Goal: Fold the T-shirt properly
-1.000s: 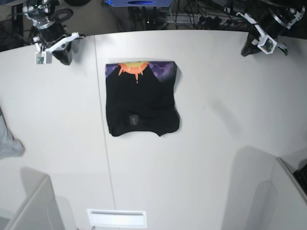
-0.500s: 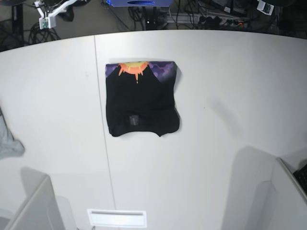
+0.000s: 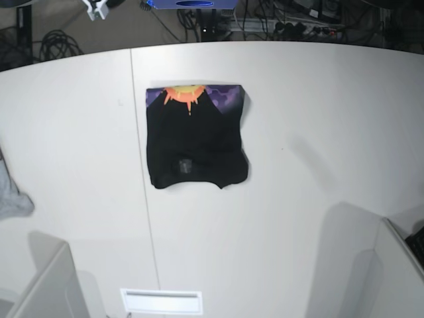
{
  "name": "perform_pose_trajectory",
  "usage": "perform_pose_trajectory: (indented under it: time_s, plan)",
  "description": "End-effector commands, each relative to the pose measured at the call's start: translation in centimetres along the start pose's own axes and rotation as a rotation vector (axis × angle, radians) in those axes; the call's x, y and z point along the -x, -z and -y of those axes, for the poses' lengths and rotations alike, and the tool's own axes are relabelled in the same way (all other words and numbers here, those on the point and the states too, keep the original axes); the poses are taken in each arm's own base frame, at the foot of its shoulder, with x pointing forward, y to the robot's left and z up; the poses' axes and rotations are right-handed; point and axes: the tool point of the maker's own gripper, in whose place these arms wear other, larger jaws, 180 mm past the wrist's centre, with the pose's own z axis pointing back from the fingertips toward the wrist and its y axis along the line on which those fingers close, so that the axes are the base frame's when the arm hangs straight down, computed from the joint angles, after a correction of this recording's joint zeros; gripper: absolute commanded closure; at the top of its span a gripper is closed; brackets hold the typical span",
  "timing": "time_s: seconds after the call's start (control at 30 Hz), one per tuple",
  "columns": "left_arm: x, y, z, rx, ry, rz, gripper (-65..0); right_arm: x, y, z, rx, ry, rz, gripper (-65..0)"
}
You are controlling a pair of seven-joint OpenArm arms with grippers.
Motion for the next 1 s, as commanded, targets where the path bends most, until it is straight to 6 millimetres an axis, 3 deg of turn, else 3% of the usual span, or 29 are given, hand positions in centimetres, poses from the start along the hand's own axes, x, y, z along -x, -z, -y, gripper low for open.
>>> perform_pose_trajectory:
  time_s: [0.0,0.23,0.4,0.57,0.67,0.77,0.87,0.97]
  plan:
    - [0.8,-0.3,-0.6,-0.002,-0.009,-0.021,0.0,0.4,0.2,0.0,-0.010,-0.019,-0.020,0.0]
    - [2.2,5.9,0.9,0.077,-0.067,-0.130,0.0,2.1,5.5,0.9,-0.023,-0.086,-0.210,0.0]
    - [0.9,9.9,1.5,0.113,-0.079,-0.127,0.0,2.2,10.1,2.5,0.006,-0.121,-0.235,0.0]
    - [0.7,13.1,0.6,-0.011,0.054,-0.182,0.0,3.8,14.8,1.7,0.029,-0.124,-0.219,0.0]
    - [-1.5,14.9,1.0,-0.044,0.213,-0.177,0.0,3.9,16.3,0.8,0.040,-0.159,-0.124,0.0]
    - [-4.5,16.2,1.1,-0.073,0.320,-0.134,0.0,1.5,16.6,0.5,0.047,-0.206,0.038,0.0]
    - [-8.0,17.0,0.3,-0.126,0.340,-0.070,0.0,-0.2,16.6,0.8,0.059,-0.200,0.091,0.0]
    - [-9.7,17.3,-0.1,-0.141,0.348,-0.043,0.0,-0.7,16.6,1.3,0.073,-0.146,0.101,0.0]
